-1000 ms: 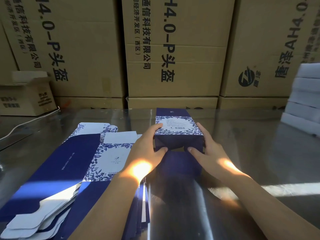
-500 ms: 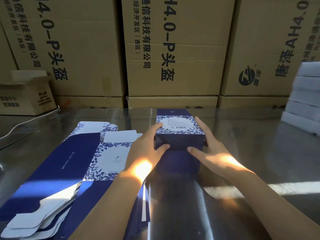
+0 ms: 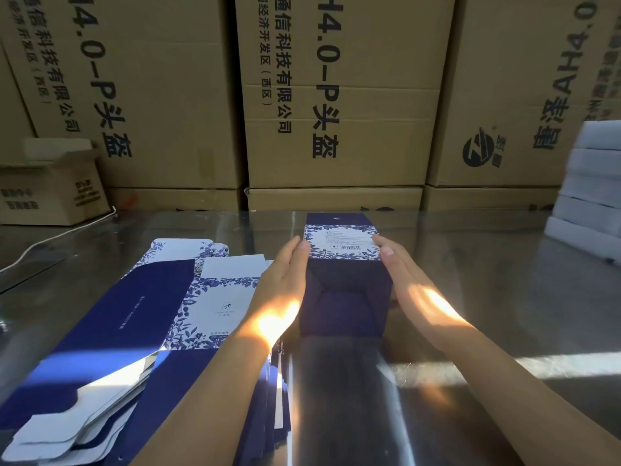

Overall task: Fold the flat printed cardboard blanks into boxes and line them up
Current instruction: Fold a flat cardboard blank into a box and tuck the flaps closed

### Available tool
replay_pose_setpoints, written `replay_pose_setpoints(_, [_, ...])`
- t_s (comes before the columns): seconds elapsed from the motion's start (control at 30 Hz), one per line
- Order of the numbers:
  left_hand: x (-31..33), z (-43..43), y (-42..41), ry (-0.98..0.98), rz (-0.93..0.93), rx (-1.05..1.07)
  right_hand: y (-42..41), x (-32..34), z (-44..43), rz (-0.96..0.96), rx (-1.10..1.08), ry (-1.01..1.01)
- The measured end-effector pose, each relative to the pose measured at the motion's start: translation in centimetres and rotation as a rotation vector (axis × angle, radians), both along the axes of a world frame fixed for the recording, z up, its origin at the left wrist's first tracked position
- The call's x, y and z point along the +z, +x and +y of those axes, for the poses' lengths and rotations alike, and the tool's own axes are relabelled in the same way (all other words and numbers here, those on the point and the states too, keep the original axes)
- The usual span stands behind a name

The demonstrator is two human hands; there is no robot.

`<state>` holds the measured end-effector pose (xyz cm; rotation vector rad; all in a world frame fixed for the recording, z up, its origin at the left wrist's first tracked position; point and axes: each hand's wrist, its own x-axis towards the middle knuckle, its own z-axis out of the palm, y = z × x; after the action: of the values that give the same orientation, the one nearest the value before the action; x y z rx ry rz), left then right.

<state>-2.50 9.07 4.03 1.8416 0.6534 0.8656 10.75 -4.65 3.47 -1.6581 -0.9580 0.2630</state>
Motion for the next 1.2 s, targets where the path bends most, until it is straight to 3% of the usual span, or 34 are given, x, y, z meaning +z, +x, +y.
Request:
replay_pose_setpoints(0.13, [0.6,0.1,0.3,-0.201,0.098,0.06,-0.1,0.3,0.3,0.068,-0.008,0.022])
replay_pose_setpoints(0.33, [1.7,-0.2,-0.2,-0.339,-0.297,-0.088,0.3,1.1,-0.1,0.192,0.035,0.243])
replay_pose_setpoints(0.47, [1.8,0.5,-0.6,-0.436,-0.406,-0.069,0.6,0.9,-0.4,0.222,0.065,0.256])
replay_pose_setpoints(0.63, [1.0,0.5,-0.2,-0.418,-0.266,-0.111,0.0,0.6,0.1,0.155,0.068,0.113])
replay_pose_setpoints(0.93, [1.8,0.5,-0.3,-0.378,-0.181,-0.253,0.3,1.1,0.1,0.183,-0.057,0.186])
replay_pose_setpoints(1.03, [2.0,0.5,-0.3,-0.379,-0.24,-0.264,0.6,1.3,0.1,0.226,-0.057,0.236])
replay_pose_setpoints(1.2, [1.9,0.6,-0.5,-0.415,-0.403,-0.09,0.5,1.6,-0.1,0.317,-0.024,0.24])
